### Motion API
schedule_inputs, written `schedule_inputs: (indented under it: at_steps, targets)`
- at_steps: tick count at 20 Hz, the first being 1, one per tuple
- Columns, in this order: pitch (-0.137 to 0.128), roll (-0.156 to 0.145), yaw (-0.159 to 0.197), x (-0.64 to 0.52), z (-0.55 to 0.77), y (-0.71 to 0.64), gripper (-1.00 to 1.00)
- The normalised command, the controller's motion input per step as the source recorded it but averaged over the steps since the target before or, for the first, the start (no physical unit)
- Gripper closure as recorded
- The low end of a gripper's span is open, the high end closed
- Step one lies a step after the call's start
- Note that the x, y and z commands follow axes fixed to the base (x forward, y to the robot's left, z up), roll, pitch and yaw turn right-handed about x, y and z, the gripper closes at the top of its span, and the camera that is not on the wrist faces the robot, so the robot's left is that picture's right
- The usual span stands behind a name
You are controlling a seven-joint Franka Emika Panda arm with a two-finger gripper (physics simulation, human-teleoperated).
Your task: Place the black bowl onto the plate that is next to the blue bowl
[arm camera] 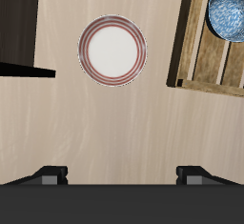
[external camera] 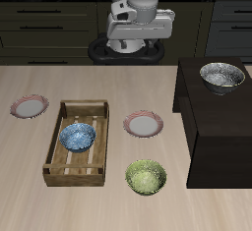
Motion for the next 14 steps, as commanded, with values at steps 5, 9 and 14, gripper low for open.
schedule_inputs:
  at_steps: [5, 9, 14]
  targets:
    - [-0.027, 0.044, 0.005, 0.19, 0.29, 0.48, -1.0]
    - [-0.056, 0.022, -0.027, 0.19, 0.35, 0.4, -1.0]
    - [-0.037, -0.003, 0.05, 0.22, 0.18, 0.39, -1.0]
